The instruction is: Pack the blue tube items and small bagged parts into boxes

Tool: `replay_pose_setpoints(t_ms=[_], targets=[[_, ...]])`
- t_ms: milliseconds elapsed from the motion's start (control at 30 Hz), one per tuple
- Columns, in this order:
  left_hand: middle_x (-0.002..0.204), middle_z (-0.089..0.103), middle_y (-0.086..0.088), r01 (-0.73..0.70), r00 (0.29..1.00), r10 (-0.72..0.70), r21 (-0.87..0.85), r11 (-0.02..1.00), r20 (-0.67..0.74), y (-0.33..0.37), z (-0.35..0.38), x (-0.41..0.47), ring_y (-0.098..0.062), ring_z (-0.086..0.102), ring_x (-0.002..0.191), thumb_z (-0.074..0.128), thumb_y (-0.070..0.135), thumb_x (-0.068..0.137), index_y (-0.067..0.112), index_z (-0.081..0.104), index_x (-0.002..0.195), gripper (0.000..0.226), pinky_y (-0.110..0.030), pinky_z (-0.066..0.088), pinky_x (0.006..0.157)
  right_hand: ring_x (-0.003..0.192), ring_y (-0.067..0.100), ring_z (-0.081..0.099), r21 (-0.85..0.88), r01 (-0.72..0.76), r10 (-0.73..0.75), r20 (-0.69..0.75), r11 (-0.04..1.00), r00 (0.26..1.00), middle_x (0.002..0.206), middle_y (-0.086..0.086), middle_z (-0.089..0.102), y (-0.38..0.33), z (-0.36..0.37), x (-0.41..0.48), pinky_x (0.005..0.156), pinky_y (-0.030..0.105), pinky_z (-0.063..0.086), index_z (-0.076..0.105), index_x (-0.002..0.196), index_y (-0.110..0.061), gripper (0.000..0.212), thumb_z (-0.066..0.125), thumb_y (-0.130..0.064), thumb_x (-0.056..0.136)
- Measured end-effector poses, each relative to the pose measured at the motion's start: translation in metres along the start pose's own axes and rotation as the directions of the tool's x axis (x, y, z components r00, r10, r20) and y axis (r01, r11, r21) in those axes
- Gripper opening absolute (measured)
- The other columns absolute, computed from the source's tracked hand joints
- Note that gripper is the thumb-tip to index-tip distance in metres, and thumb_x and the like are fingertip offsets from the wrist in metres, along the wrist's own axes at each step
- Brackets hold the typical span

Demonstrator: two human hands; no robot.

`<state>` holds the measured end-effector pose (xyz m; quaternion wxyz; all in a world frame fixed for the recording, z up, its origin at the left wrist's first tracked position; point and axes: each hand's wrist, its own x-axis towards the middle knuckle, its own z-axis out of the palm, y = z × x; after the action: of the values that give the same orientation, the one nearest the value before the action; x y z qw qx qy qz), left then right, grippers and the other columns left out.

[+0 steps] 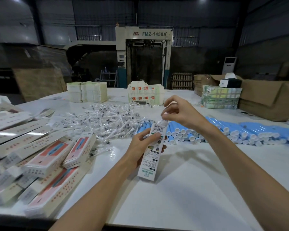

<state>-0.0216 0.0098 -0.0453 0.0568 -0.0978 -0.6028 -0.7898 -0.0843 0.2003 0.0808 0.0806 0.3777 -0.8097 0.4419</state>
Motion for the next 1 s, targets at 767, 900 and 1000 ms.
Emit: replay_pose_setpoints(t_ms=[767, 900, 1000], targets=[[0.123, 0.077, -0.022, -0.078, 0.996, 0.075, -0.096, 0.992, -0.038, -0.001, 0.003, 0.003, -0.043, 0.078, 0.103, 0.081, 0.02, 0.097, 0.035, 0.036, 0.146, 0.068, -0.049, 0.066, 0.083, 0.104, 0.018, 0.073, 0.385, 0.046, 0.051, -0.238, 0.922, 0.97, 0.106, -0.004, 0.076, 0.052, 0.082, -0.051, 0.089, 0.036, 0.061, 0.054, 0.142, -0.029, 0.036, 0.06, -0.028, 0.106], [0.124, 0.076, -0.021, -0.152, 0.988, 0.153, -0.033, 0.988, 0.017, -0.001, 0.003, 0.001, -0.038, 0.078, 0.102, 0.078, 0.021, 0.101, 0.053, 0.045, 0.14, 0.061, -0.047, 0.065, 0.082, 0.106, 0.019, 0.071, 0.382, 0.046, 0.04, -0.214, 0.923, 0.976, 0.112, -0.001, 0.075, 0.05, 0.081, -0.053, 0.087, 0.035, 0.06, 0.055, 0.147, -0.03, 0.044, 0.065, -0.025, 0.104], [0.125, 0.076, -0.019, -0.145, 0.989, 0.146, -0.024, 0.989, 0.026, -0.001, 0.003, 0.002, -0.04, 0.078, 0.106, 0.079, 0.026, 0.1, 0.051, 0.048, 0.144, 0.06, -0.052, 0.065, 0.09, 0.1, 0.02, 0.07, 0.395, 0.047, 0.038, -0.204, 0.917, 0.978, 0.111, 0.006, 0.072, 0.047, 0.08, -0.055, 0.076, 0.032, 0.061, 0.058, 0.145, -0.032, 0.04, 0.063, -0.025, 0.106]])
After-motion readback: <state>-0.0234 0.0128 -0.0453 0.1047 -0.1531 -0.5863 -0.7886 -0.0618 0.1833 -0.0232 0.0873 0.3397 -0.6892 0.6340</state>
